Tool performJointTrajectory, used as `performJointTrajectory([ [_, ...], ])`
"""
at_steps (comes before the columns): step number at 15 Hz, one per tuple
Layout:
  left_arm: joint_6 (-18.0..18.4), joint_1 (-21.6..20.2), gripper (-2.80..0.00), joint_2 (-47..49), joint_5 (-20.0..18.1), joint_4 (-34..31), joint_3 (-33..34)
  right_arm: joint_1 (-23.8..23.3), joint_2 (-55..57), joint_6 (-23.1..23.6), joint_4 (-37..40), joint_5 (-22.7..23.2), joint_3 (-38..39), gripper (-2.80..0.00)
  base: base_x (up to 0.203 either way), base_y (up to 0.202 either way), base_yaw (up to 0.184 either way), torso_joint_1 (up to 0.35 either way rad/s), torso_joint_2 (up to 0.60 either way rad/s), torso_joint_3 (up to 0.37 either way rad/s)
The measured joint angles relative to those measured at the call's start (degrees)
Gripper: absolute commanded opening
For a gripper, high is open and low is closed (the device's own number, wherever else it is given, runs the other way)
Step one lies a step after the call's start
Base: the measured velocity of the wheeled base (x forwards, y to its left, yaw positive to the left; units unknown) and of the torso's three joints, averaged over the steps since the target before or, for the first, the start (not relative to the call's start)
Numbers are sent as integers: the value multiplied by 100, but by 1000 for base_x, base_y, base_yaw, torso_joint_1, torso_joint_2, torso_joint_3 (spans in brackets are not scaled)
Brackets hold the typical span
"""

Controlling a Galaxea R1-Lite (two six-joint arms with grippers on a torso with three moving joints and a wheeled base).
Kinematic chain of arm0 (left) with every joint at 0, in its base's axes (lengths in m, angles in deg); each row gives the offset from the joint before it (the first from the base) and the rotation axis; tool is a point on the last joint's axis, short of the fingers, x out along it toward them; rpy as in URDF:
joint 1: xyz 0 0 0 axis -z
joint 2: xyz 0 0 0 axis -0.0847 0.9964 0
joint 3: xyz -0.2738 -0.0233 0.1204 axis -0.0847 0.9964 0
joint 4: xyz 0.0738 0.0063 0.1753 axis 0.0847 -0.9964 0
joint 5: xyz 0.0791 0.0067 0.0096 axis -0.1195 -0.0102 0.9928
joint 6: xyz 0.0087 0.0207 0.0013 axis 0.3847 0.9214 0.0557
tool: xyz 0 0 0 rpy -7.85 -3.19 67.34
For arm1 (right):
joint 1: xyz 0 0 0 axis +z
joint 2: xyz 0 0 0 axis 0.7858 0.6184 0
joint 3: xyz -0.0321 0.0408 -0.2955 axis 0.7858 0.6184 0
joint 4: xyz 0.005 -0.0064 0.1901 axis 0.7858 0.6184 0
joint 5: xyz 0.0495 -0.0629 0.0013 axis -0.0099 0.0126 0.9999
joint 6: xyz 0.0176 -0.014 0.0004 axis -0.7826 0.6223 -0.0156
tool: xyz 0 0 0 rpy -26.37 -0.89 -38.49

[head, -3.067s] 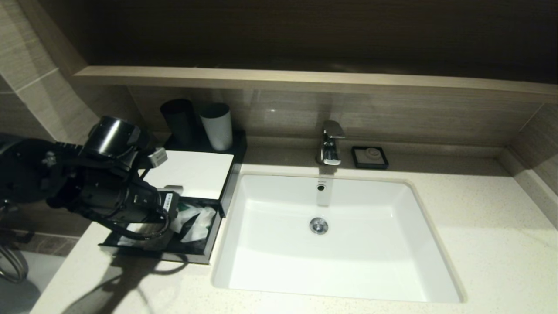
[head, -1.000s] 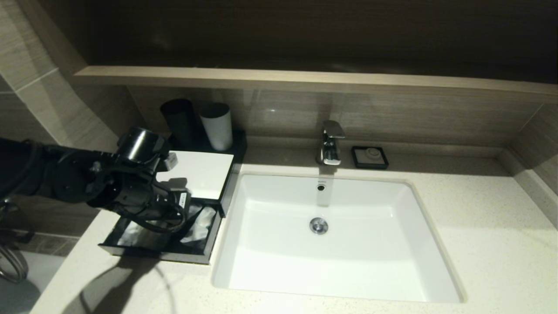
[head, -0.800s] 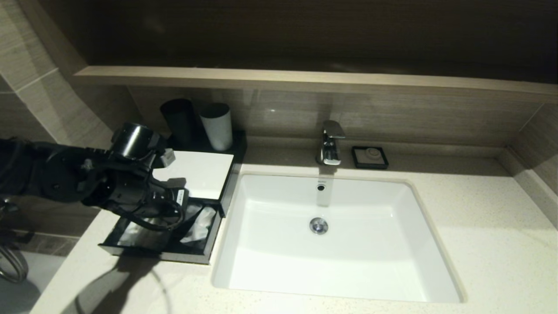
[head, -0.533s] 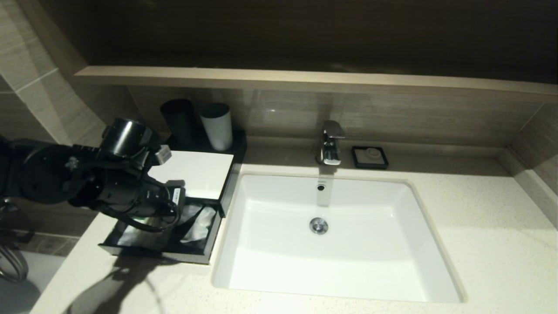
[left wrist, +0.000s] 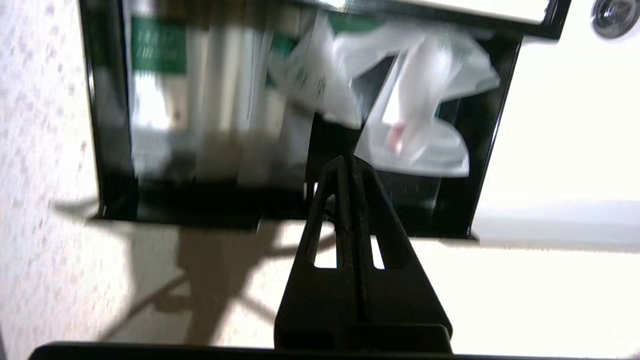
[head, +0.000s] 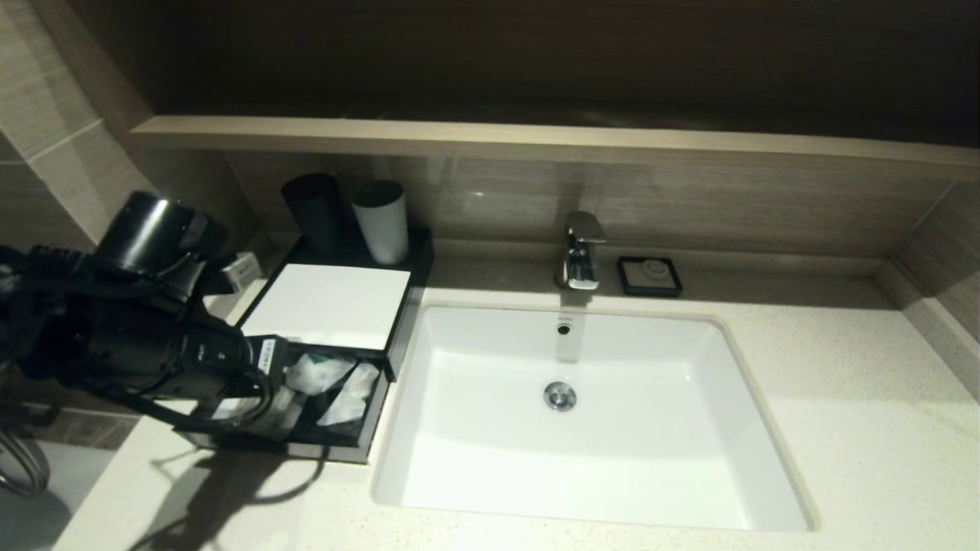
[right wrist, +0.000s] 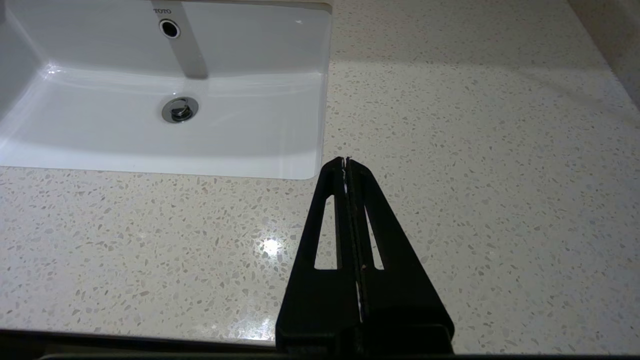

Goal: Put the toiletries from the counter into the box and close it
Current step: Close the drawer

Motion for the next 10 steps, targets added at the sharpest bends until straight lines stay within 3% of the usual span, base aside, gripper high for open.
performJointTrajectory([
  [6, -543, -6, -280, -631, -8, -1256, 101, 0, 0, 0, -1, 0, 0, -280, 0, 0, 0, 0, 0, 0],
  [10, -655, 6, -280, -825, -27, -1441, 341, 0, 0, 1, 2, 0, 0, -280, 0, 0, 0, 0, 0, 0],
])
